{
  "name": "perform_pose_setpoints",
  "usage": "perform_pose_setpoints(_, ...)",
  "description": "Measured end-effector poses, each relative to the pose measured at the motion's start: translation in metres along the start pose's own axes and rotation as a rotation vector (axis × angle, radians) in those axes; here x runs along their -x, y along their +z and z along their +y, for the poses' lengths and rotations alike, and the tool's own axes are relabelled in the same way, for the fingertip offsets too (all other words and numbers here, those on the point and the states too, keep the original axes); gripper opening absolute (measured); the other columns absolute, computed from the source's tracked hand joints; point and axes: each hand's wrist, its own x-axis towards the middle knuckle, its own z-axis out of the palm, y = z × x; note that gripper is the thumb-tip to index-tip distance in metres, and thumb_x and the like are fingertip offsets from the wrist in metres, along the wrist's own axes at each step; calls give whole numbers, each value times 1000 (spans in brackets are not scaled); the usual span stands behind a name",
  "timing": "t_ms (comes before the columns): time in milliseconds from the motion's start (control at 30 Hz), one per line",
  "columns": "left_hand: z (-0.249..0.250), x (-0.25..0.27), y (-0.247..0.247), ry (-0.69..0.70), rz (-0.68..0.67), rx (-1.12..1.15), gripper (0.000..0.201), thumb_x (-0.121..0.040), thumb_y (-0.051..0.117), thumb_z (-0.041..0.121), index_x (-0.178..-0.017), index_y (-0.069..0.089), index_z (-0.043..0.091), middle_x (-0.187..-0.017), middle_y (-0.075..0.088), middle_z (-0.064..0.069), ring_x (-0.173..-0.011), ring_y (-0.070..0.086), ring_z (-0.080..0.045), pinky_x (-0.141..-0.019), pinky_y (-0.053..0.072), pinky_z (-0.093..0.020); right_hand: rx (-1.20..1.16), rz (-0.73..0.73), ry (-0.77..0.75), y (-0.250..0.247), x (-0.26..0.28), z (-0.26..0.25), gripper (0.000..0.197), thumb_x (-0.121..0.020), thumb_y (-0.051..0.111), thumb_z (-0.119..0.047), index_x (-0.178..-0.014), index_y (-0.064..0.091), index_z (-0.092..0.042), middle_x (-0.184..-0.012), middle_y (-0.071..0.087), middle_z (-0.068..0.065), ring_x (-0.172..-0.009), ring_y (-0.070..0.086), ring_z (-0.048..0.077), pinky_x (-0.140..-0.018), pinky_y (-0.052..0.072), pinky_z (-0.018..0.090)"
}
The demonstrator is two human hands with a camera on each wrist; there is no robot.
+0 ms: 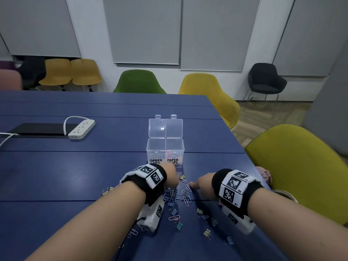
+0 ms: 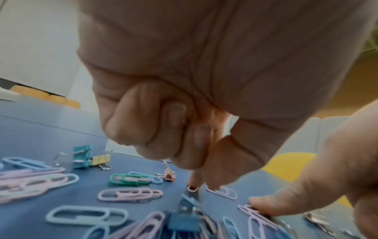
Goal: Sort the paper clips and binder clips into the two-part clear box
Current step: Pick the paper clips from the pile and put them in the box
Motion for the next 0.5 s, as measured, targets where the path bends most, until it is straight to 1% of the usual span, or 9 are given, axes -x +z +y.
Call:
perform_pose_setpoints(100, 1, 9, 7, 15, -18, -33, 34, -86, 47, 17, -110, 69, 10, -111, 68, -9, -96, 64, -24, -86, 55, -33, 67, -18, -35, 2, 10, -3, 66, -95, 45, -1, -153, 14, -14, -150, 35, 15, -135, 40, 30, -103, 37, 35)
perform_pose_setpoints(133, 2, 13, 8, 21, -27, -41, 34, -85, 46, 16, -110, 69, 10, -112, 69, -8, -96, 64, -24, -87, 54, -34, 80, -17, -44, 3, 12, -4, 65, -95, 44, 0, -152, 15, -15, -150, 35, 14, -135, 40, 30, -103, 37, 35)
perform_pose_setpoints(200, 2, 16, 12, 39, -41, -43, 36, -85, 47, 17, -112, 70, 11, -116, 68, -6, -102, 65, -24, -91, 55, -35, 79, -9, -58, 5, 15, -5, 62, -96, 41, 1, -152, 19, -15, -149, 37, 14, -134, 41, 29, -103, 38, 35)
perform_pose_setpoints(233, 1, 17, 14, 51, -41, -43, 35, -85, 47, 18, -111, 70, 12, -117, 68, -6, -104, 65, -23, -92, 55, -36, 64, 1, -65, 6, 15, -5, 61, -96, 41, 1, -151, 22, -16, -149, 37, 13, -134, 41, 29, -103, 38, 35)
perform_pose_setpoints(267, 3, 19, 14, 48, -44, -39, 33, -84, 47, 18, -107, 71, 12, -117, 68, -6, -101, 65, -22, -91, 55, -36, 33, 18, -69, 7, 15, -4, 59, -96, 40, 1, -151, 24, -17, -149, 38, 12, -134, 41, 29, -103, 38, 34)
perform_pose_setpoints(333, 4, 21, 13, 55, -28, -6, 21, -81, 49, 18, -90, 68, 17, -114, 70, -7, -86, 61, -20, -86, 54, -34, -73, 85, -69, 9, 11, -1, 54, -97, 39, -3, -148, 34, -21, -147, 43, 8, -132, 44, 27, -103, 38, 33)
perform_pose_setpoints(367, 3, 18, 14, 61, 0, 18, 17, -80, 50, 17, -86, 66, 20, -111, 71, -8, -81, 57, -19, -82, 54, -33, -152, 133, -56, 10, 8, 2, 50, -97, 40, -6, -144, 40, -22, -145, 47, 5, -130, 47, 26, -103, 39, 31)
perform_pose_setpoints(433, 2, 16, 14, 41, 56, 67, 17, -80, 55, 16, -87, 71, 17, -101, 71, -10, -77, 56, -20, -80, 55, -33, -291, 244, -18, 14, -1, 9, 43, -94, 46, -13, -136, 52, -22, -139, 53, 3, -125, 52, 25, -101, 41, 30)
perform_pose_setpoints(500, 2, 15, 15, 19, 92, 85, 16, -79, 64, 19, -89, 72, 10, -98, 72, -11, -78, 60, -22, -80, 56, -34, -373, 314, 21, 16, -9, 11, 34, -91, 53, -19, -124, 60, -21, -131, 59, 4, -118, 57, 25, -96, 46, 32)
